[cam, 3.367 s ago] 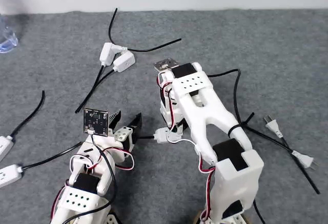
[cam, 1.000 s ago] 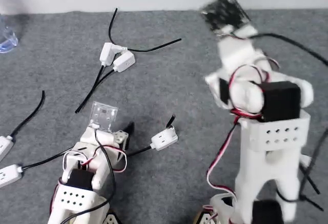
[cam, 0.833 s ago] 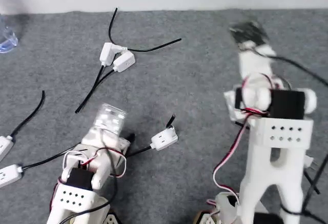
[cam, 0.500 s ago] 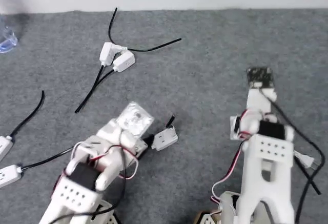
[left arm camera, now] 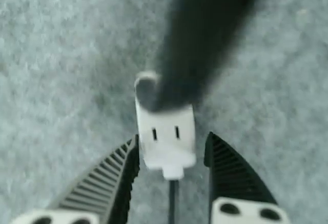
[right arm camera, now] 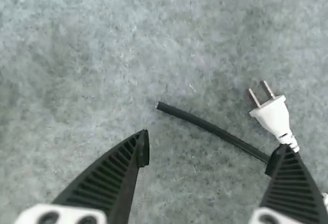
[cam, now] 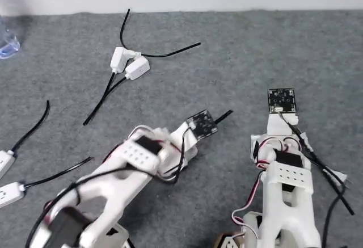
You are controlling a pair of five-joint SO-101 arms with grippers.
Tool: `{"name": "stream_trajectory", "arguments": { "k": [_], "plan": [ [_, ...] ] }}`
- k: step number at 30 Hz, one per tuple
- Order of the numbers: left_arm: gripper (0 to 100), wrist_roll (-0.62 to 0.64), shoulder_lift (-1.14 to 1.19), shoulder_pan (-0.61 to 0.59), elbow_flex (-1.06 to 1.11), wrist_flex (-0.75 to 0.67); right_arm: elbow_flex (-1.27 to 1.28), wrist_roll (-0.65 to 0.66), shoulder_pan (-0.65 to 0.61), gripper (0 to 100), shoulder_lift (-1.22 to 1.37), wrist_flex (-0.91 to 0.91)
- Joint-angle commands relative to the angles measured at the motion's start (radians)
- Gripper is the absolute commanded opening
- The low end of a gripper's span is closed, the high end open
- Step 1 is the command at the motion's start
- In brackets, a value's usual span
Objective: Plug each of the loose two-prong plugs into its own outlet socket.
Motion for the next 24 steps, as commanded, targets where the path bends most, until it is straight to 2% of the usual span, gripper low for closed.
{"name": "stream_trajectory", "arguments": {
  "k": [1, 7, 11, 13, 16, 19, 21, 24],
  "plan": [
    [20, -0.009, 0.08, 0.003, -0.124, 0.037, -0.009, 0.006, 0.004, 34.3, -0.027, -0.031],
    [19, -0.006, 0.178, 0.003, -0.214, 0.097, -0.008, 0.006, 0.002, 34.3, -0.027, -0.031],
    [8, -0.02, 0.226, 0.003, -0.249, 0.14, -0.008, 0.006, 0.002, 34.3, -0.027, -0.03],
    [1, -0.081, 0.238, 0.003, -0.259, 0.163, 0.002, 0.006, 0.002, 34.3, -0.028, -0.036],
    [1, -0.137, 0.222, -0.009, -0.257, 0.196, 0.017, 0.006, -0.004, 34.3, -0.028, -0.068],
    [1, -0.138, 0.133, -0.075, -0.286, 0.229, 0.031, 0.008, -0.022, 34.3, -0.028, -0.082],
    [1, -0.14, 0.041, -0.16, -0.335, 0.278, 0.031, 0.008, -0.024, 34.3, -0.028, -0.082],
    [1, -0.213, -0.081, -0.299, -0.417, 0.374, 0.031, 0.008, -0.024, 34.3, -0.028, -0.081]
  ]
}}
